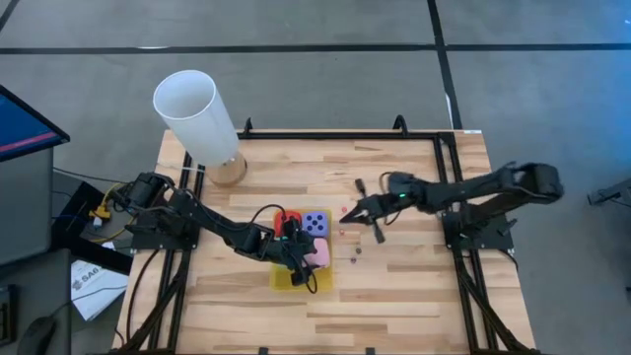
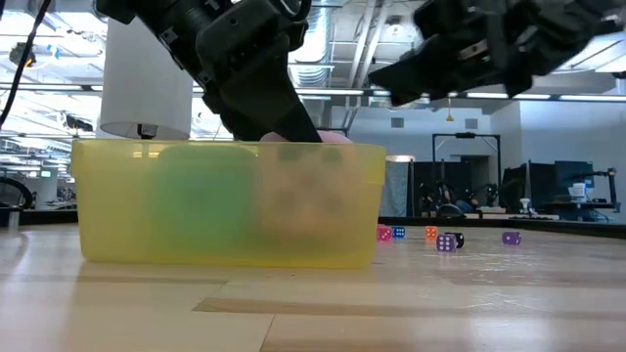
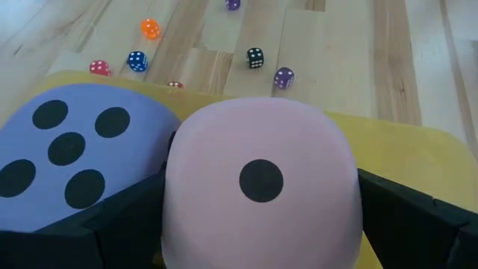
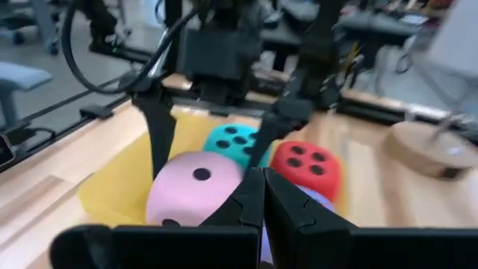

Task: Pick & Place Dice
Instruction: Put the pink die into the yellow bin

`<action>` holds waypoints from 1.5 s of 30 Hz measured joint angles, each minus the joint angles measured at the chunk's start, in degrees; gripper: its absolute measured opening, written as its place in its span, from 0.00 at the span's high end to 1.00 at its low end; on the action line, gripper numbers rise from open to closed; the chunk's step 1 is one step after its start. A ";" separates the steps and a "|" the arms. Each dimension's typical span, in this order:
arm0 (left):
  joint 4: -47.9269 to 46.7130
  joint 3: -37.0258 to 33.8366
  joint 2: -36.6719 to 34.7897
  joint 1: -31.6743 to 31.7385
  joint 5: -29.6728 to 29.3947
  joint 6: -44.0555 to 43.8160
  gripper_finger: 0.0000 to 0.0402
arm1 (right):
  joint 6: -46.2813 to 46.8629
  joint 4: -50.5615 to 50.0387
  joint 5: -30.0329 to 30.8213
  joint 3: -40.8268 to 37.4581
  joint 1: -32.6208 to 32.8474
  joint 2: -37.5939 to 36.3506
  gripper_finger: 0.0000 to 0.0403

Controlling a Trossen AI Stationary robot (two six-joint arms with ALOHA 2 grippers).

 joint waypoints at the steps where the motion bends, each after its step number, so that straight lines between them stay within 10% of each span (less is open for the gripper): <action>1: 0.02 0.00 0.00 0.00 0.00 -0.02 0.05 | 0.00 -0.15 -0.49 1.35 0.55 2.23 1.00; 13: 0.21 0.00 -0.02 0.00 0.02 -0.35 0.01 | -0.47 -6.29 -6.68 14.90 3.98 18.57 1.00; 45: 1.63 0.02 -1.34 -0.02 0.01 -1.33 0.01 | -4.46 -19.23 -3.42 27.23 7.98 29.56 1.00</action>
